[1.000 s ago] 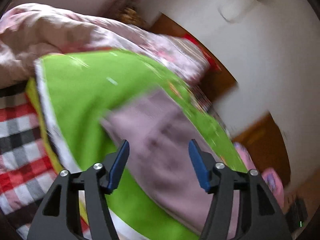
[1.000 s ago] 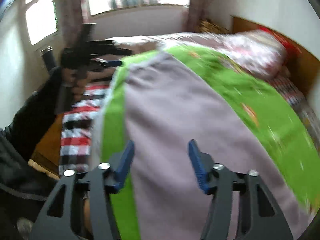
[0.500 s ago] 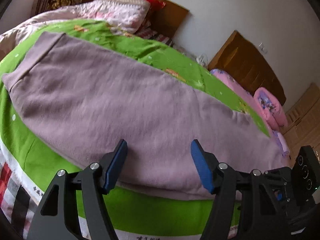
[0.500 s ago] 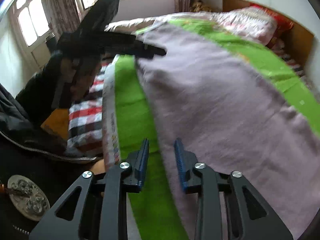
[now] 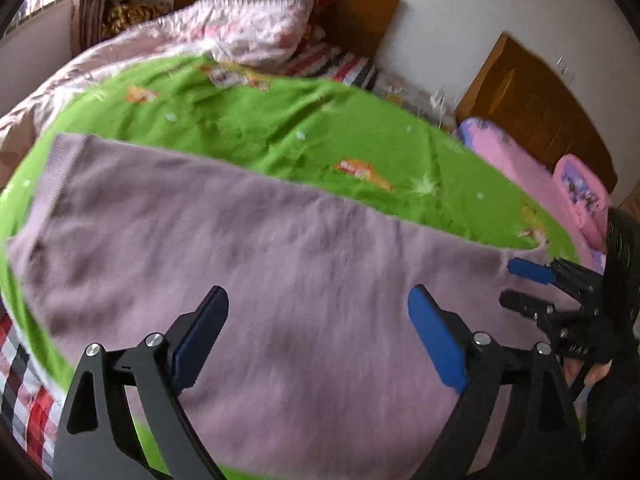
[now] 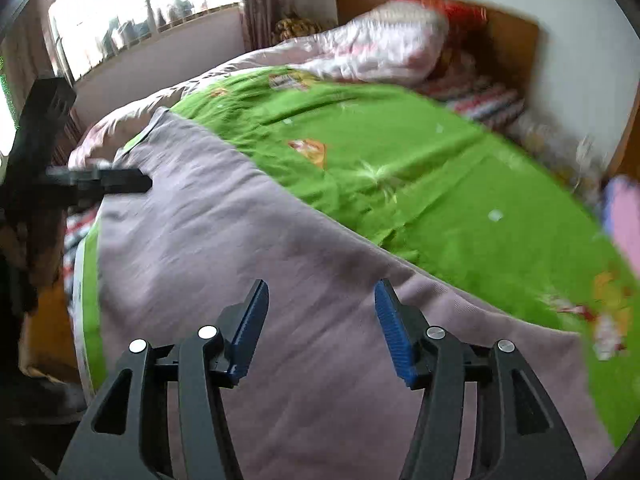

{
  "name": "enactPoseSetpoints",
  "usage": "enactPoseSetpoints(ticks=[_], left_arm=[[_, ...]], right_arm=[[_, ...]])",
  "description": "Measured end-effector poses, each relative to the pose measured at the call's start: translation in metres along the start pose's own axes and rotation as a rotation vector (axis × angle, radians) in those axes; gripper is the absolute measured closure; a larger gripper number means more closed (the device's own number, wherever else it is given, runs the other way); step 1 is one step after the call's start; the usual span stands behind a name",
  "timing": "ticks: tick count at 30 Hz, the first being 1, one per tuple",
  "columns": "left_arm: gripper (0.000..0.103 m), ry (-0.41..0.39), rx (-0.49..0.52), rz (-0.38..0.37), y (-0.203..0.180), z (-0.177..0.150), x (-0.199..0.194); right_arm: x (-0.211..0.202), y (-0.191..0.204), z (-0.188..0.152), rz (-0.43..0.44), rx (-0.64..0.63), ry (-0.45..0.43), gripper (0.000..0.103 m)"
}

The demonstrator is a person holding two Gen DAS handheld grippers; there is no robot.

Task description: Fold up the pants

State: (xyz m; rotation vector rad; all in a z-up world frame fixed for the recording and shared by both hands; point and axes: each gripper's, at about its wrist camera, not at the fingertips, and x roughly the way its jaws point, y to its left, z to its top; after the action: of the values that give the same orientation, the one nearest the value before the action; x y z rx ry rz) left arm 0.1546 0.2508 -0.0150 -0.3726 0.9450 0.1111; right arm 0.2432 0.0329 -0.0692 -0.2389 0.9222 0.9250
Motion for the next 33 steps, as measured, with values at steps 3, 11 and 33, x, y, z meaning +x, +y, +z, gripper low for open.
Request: enactPoseSetpoints(ticks=[3, 11, 33], left_arm=[[0.005, 0.014, 0.007, 0.018, -0.001, -0.004, 0.015], [0.002, -0.007, 0.113, 0.167, -0.024, -0.015, 0.026], [0.002, -0.107, -0.304, -0.05, 0.131, 0.036, 0.005]], right_arm=[[0.01, -0.002, 0.001, 0.04, -0.006, 0.005, 0.047], [0.026, 0.034, 0.023, 0.135, -0.111, -0.003, 0.047], [0.031, -0.002, 0.02, 0.085, 0.024, -0.052, 0.035]])
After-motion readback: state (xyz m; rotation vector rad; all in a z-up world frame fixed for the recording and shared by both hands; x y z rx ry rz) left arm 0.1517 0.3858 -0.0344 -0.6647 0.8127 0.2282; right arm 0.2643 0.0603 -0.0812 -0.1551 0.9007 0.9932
